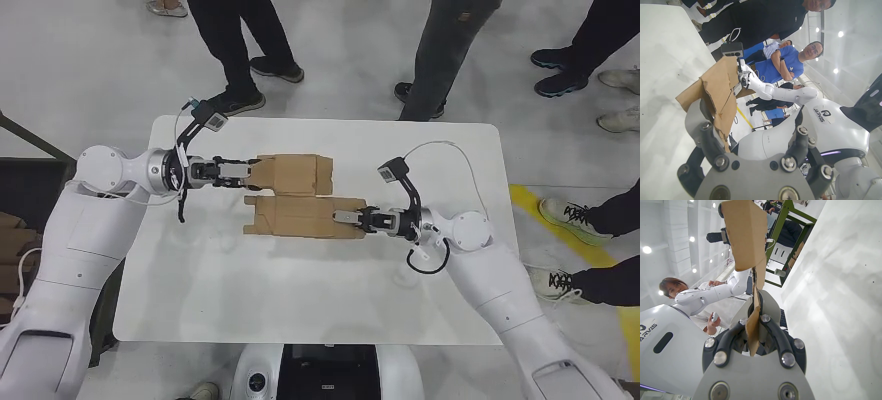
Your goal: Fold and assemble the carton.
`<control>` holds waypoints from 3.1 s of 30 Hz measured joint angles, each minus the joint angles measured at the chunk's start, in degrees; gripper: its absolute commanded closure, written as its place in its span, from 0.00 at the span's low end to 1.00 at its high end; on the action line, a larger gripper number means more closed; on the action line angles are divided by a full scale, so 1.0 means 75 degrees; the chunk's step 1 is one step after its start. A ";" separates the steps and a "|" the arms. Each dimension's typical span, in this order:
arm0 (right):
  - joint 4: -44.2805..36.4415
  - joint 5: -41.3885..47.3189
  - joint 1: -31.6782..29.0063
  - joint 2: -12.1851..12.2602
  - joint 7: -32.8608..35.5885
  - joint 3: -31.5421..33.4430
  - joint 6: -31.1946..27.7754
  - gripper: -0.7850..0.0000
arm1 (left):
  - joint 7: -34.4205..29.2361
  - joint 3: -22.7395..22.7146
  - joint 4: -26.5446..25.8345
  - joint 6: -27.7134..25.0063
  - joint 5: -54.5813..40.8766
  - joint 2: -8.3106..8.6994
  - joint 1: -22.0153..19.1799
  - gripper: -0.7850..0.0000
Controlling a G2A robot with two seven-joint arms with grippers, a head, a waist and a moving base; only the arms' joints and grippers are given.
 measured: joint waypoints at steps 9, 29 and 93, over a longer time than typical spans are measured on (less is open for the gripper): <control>0.0034 0.0022 0.0050 -0.0009 -0.0014 -0.0018 -0.0021 1.00 | 0.0237 0.0003 0.0119 -0.0020 0.0404 -0.0019 -0.0029 0.76; 0.0186 -0.0244 0.0044 0.0034 -0.0513 0.0237 -0.0285 0.00 | 0.0319 -0.0003 0.0152 0.0286 0.0375 -0.0067 -0.0008 1.00; 0.0647 0.1024 0.0862 -0.0532 -0.0179 -0.0870 -0.0364 1.00 | -0.0206 0.0574 0.0212 0.0278 -0.0022 -0.0404 0.0112 1.00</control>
